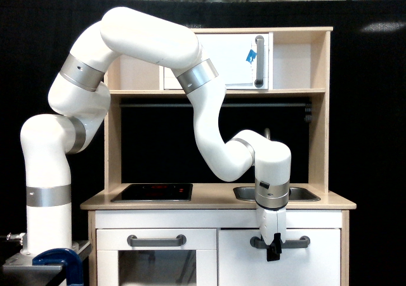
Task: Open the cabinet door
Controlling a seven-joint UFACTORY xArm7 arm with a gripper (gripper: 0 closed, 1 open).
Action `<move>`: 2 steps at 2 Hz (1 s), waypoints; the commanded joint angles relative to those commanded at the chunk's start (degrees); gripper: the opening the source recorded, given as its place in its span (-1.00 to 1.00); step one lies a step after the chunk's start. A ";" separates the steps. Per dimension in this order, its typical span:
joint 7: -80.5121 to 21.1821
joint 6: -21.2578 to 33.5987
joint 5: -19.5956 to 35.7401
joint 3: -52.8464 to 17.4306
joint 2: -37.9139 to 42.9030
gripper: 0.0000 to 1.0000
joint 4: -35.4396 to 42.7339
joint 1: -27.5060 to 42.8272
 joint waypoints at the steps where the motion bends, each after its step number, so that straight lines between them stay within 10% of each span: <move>1: -0.93 2.50 -2.10 -0.78 0.79 1.00 1.98 -2.73; 2: 0.24 10.69 -8.43 -3.13 7.06 1.00 14.71 -6.81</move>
